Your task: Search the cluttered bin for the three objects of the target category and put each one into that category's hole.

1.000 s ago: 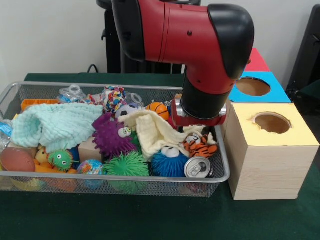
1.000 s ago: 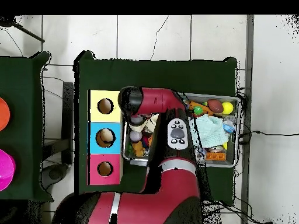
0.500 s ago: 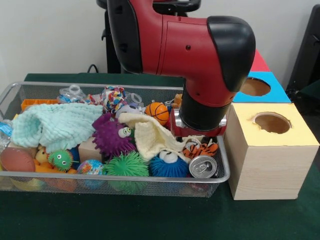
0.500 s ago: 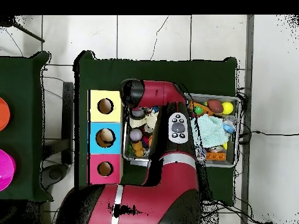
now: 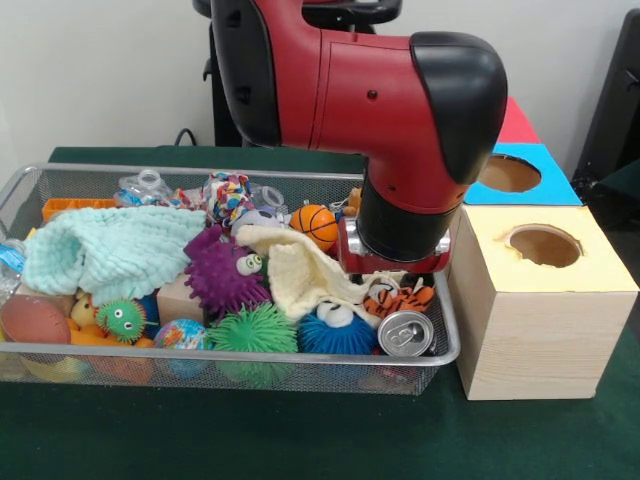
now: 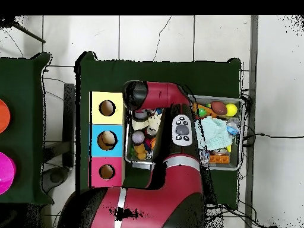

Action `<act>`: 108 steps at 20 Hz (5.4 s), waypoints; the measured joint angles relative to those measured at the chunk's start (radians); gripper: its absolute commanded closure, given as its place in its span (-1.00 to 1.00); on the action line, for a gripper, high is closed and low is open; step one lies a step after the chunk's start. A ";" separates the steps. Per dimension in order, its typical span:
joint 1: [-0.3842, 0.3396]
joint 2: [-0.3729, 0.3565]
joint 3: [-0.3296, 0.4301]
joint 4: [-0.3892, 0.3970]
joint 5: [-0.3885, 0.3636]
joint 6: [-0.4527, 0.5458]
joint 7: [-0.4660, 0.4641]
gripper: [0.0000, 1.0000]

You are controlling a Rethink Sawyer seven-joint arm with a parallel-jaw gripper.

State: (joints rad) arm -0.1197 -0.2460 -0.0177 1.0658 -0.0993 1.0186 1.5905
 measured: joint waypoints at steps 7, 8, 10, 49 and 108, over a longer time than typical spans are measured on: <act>-0.004 -0.003 0.000 0.000 0.001 0.007 0.000 -1.00; -0.005 -0.003 0.000 0.000 0.001 0.008 0.000 -1.00; -0.007 -0.003 0.000 0.001 0.001 0.008 0.000 -1.00; -0.014 -0.148 0.000 0.090 0.011 0.007 0.000 1.00; 0.003 -0.171 0.000 0.159 0.009 -0.131 0.000 1.00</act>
State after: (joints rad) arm -0.1164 -0.4169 -0.0176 1.2252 -0.0905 0.8872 1.5905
